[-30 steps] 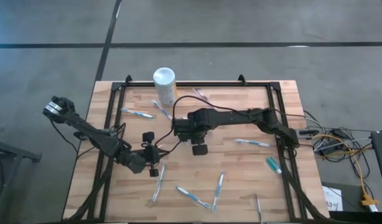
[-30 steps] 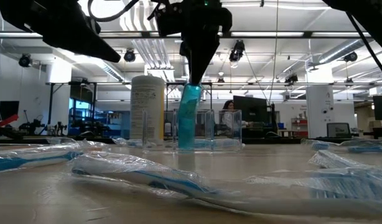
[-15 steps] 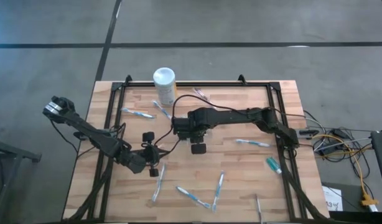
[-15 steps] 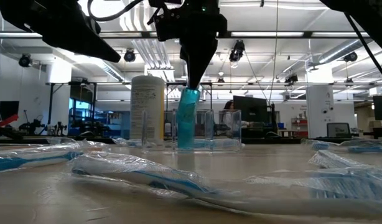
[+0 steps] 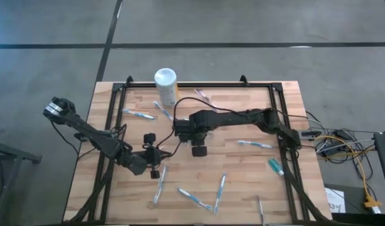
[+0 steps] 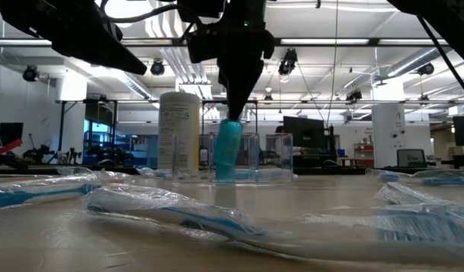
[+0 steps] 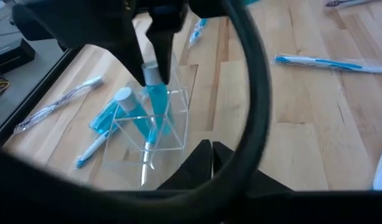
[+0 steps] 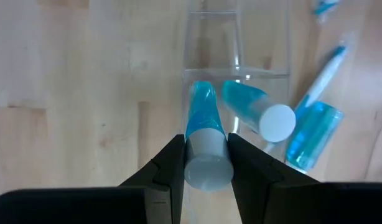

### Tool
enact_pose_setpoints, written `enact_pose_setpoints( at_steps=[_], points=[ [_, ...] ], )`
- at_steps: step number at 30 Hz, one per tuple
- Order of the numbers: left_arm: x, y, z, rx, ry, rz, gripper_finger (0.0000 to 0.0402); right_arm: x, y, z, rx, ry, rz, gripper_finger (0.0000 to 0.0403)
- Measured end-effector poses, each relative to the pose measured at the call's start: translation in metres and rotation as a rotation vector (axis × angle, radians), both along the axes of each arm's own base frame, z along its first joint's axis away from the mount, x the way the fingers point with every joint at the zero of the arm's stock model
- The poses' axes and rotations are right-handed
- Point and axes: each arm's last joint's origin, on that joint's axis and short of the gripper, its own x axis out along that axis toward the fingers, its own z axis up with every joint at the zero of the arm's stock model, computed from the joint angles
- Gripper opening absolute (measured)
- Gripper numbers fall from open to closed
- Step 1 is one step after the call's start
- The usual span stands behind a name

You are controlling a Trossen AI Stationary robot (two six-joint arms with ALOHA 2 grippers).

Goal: Pick & Place toothbrushing station
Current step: Put the blue mouthwash into the transparent organizer

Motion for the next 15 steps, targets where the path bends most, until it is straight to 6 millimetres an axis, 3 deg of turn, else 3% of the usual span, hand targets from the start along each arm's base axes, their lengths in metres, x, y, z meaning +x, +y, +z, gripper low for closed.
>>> enact_pose_setpoints(
  at_steps=[15],
  points=[
    [0.0, 0.0, 0.0, -0.003, 0.002, 0.001, 0.0013, 0.001, -0.003, -0.013, 0.011, 0.001, -0.019, 0.0099]
  ],
)
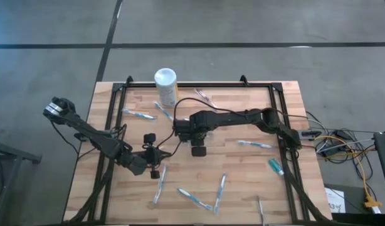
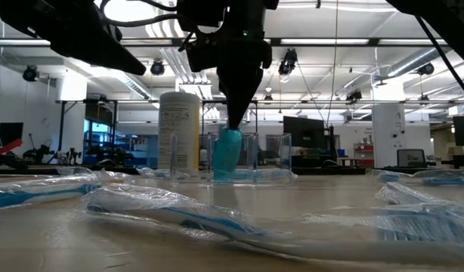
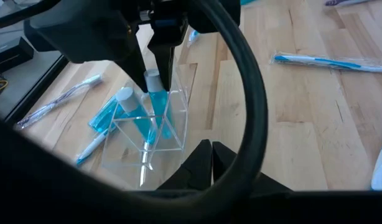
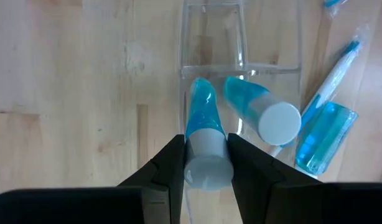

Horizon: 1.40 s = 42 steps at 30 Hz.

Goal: Pick & Place toothbrushing station
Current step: Put the blue mouthwash into the transparent organizer

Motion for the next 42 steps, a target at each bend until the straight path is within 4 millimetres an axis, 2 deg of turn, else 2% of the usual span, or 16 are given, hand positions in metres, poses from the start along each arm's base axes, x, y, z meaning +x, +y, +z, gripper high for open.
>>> enact_pose_setpoints(
  at_steps=[20, 23, 26, 30, 34, 36, 40, 42],
  points=[
    [0.0, 0.0, 0.0, 0.002, -0.001, 0.0, 0.0017, 0.008, -0.002, 0.001, -0.005, -0.085, 0.022, 0.015],
    [0.0, 0.0, 0.0, 0.01, 0.0, -0.001, 0.0015, 0.008, -0.002, 0.008, -0.005, -0.092, 0.021, 0.0156],
    [0.0, 0.0, 0.001, 0.036, 0.003, -0.011, 0.0014, 0.004, -0.001, 0.024, -0.005, -0.106, 0.024, 0.016],
    [0.0, 0.0, 0.001, 0.047, 0.007, -0.018, 0.0014, -0.013, 0.005, 0.062, 0.0, -0.153, 0.05, 0.0161],
    [0.0, -0.001, -0.002, -0.019, 0.015, -0.042, 0.0014, -0.043, 0.017, 0.107, 0.034, -0.278, 0.136, 0.015],
    [-0.001, -0.001, -0.006, -0.061, 0.026, -0.049, 0.0014, -0.06, 0.022, 0.121, 0.028, -0.354, 0.16, 0.0142],
    [-0.006, 0.001, -0.019, -0.134, 0.045, -0.03, 0.0011, -0.103, 0.019, 0.132, 0.0, -0.512, 0.107, 0.0116],
    [-0.009, 0.003, -0.028, -0.171, 0.044, -0.007, 0.0009, -0.127, 0.015, 0.123, -0.001, -0.564, 0.067, 0.0099]
  ],
)
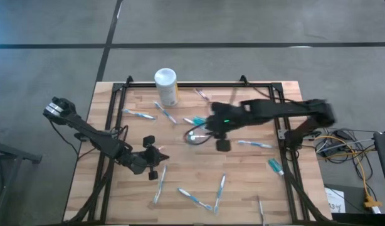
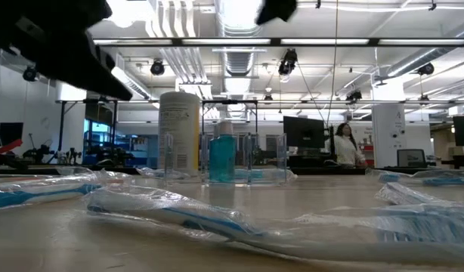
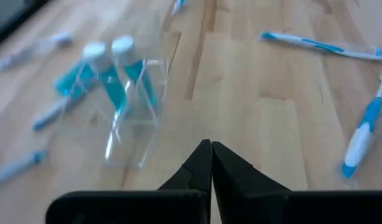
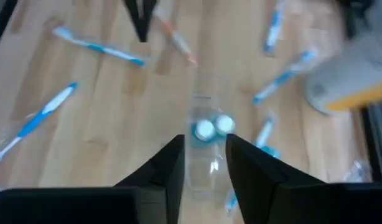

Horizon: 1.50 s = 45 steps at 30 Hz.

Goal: Pick & Place toothbrushing station
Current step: Put the blue mouthwash into the transparent organizer

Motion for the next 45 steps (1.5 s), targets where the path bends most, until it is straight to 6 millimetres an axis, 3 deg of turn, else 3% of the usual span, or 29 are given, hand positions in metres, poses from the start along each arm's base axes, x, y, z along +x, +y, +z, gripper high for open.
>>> enact_pose_setpoints(
  at_steps=[5, 9, 15, 21, 30, 45],
  points=[
    [-0.01, 0.009, -0.022, -0.091, -0.052, 0.161, 0.0004, -0.052, -0.004, -0.047, 0.078, -0.143, -0.1, 0.004],
    [-0.018, 0.017, -0.035, -0.135, -0.106, 0.33, 0.0005, -0.079, -0.007, -0.09, 0.14, -0.25, -0.172, 0.0012],
    [-0.018, 0.028, -0.041, -0.213, -0.187, 0.454, 0.0004, -0.1, -0.009, -0.14, 0.182, -0.367, -0.23, 0.0013],
    [-0.006, 0.039, -0.046, -0.255, -0.167, 0.502, 0.0002, -0.111, -0.012, -0.177, 0.187, -0.424, -0.324, 0.0013],
    [0.012, 0.047, -0.046, -0.258, -0.105, 0.486, 0.0003, -0.108, -0.015, -0.206, 0.169, -0.369, -0.432, 0.0013],
    [0.027, 0.062, -0.049, -0.22, -0.079, 0.472, 0.0002, -0.049, -0.012, -0.236, 0.14, -0.241, -0.408, 0.0013]
  ],
)
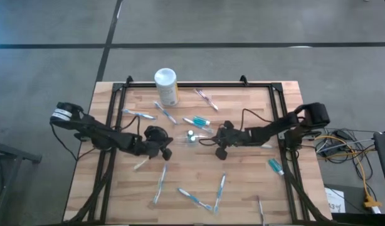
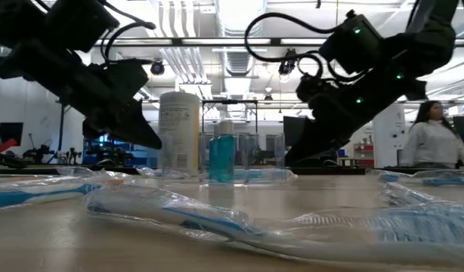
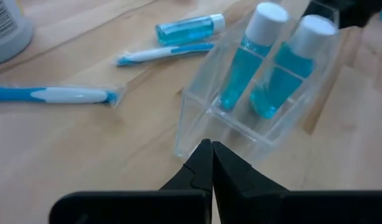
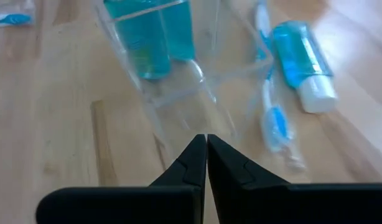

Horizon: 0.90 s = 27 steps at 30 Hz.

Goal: Pick & Place toothbrushing station
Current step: Put the blue mouthwash into the transparent organizer

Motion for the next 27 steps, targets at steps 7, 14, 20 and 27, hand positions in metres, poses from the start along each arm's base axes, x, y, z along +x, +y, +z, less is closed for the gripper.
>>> enact_pose_setpoints(
  at_steps=[7, 14, 20, 27],
  points=[
    [0.002, 0.006, -0.001, 0.011, 0.018, -0.016, 0.0003, 0.006, 0.001, -0.001, 0.026, 0.022, 0.012, 0.0013],
    [0.003, 0.005, -0.001, 0.011, 0.023, -0.045, 0.0003, 0.002, 0.002, 0.0, 0.038, 0.024, 0.02, 0.0013],
    [0.001, 0.003, 0.006, 0.015, 0.029, -0.148, 0.0018, -0.005, 0.001, 0.004, 0.042, 0.058, 0.013, 0.0013],
    [-0.007, 0.004, 0.02, 0.015, 0.019, -0.186, 0.0018, -0.017, 0.0, 0.008, 0.043, 0.049, -0.002, 0.0013]
  ],
)
